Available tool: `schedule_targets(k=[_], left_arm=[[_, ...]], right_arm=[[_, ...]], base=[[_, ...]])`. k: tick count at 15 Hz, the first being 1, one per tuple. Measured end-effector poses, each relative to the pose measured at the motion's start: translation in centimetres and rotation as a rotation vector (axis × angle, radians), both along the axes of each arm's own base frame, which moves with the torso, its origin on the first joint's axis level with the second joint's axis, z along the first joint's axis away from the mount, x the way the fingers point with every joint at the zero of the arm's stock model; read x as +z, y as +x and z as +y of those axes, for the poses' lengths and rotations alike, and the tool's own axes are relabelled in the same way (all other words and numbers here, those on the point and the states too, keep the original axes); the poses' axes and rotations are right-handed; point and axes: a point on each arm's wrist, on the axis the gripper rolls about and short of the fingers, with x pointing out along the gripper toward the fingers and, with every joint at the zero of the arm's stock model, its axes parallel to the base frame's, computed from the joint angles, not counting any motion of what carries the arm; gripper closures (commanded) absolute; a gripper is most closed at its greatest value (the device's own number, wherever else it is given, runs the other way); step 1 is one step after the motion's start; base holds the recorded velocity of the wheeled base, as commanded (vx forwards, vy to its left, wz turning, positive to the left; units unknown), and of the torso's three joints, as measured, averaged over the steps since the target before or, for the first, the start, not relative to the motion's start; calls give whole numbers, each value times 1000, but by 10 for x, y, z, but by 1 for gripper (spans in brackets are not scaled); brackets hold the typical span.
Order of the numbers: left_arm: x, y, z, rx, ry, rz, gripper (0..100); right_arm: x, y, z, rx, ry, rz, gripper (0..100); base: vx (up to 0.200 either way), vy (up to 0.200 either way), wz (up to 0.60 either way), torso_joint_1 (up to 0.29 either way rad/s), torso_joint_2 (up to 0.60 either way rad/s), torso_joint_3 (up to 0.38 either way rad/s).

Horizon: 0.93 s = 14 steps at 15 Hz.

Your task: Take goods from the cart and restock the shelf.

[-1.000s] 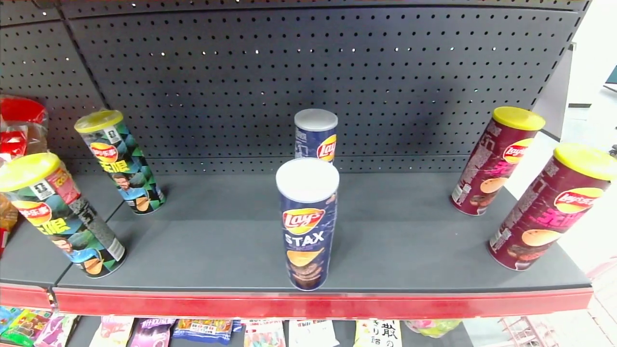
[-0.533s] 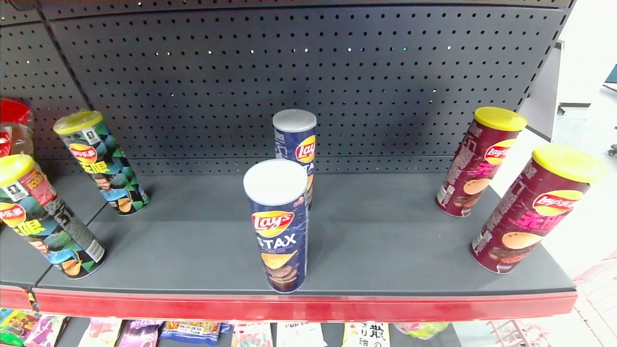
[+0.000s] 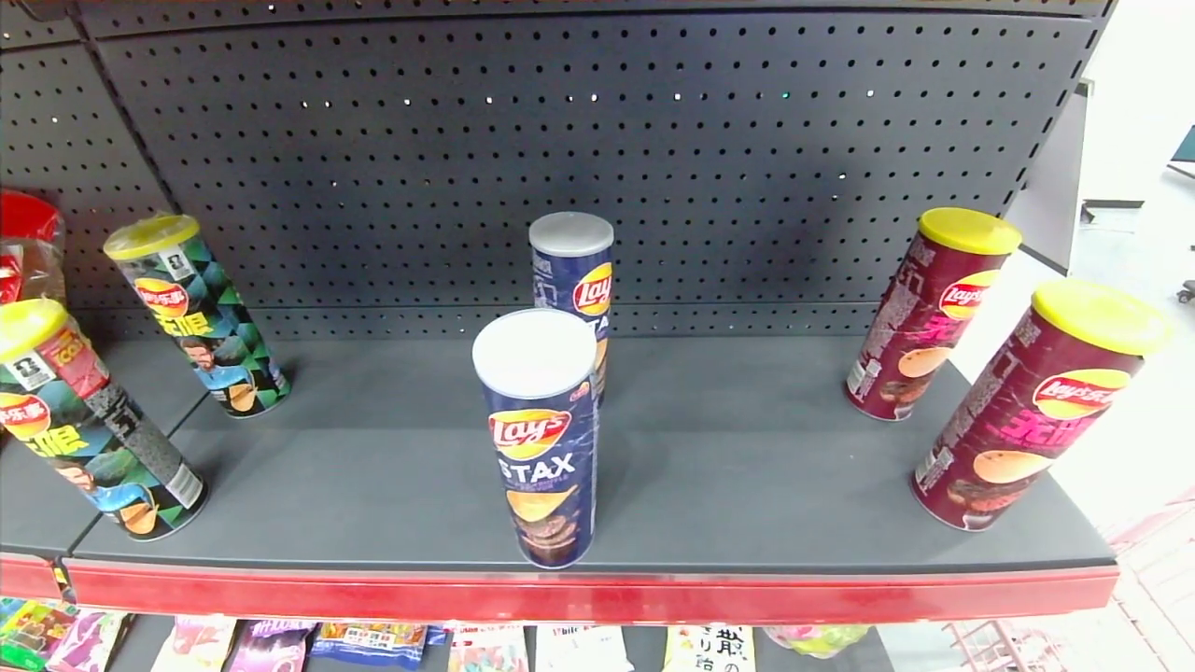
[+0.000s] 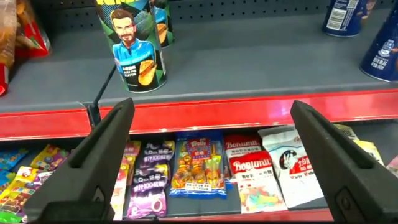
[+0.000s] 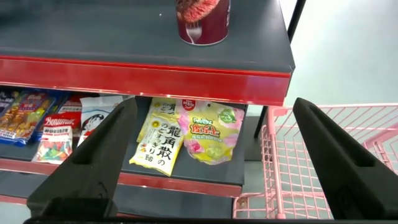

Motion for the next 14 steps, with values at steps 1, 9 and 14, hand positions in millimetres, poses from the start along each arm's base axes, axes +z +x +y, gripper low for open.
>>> schedule_targets(k=[1,9,14], left_arm=[[0,0,0,-6,6,0,0],[0,0,0,-3,3,1,0],[0,0,0,-6,-11,1,0]], right_arm=[[0,0,0,0,0,0,0],[0,0,0,3,-6,0,0],[0,0,0,3,-5,-1,0]], base=[[0,0,0,0,0,0],[0,0,0,0,0,0],[0,0,0,0,0,0]])
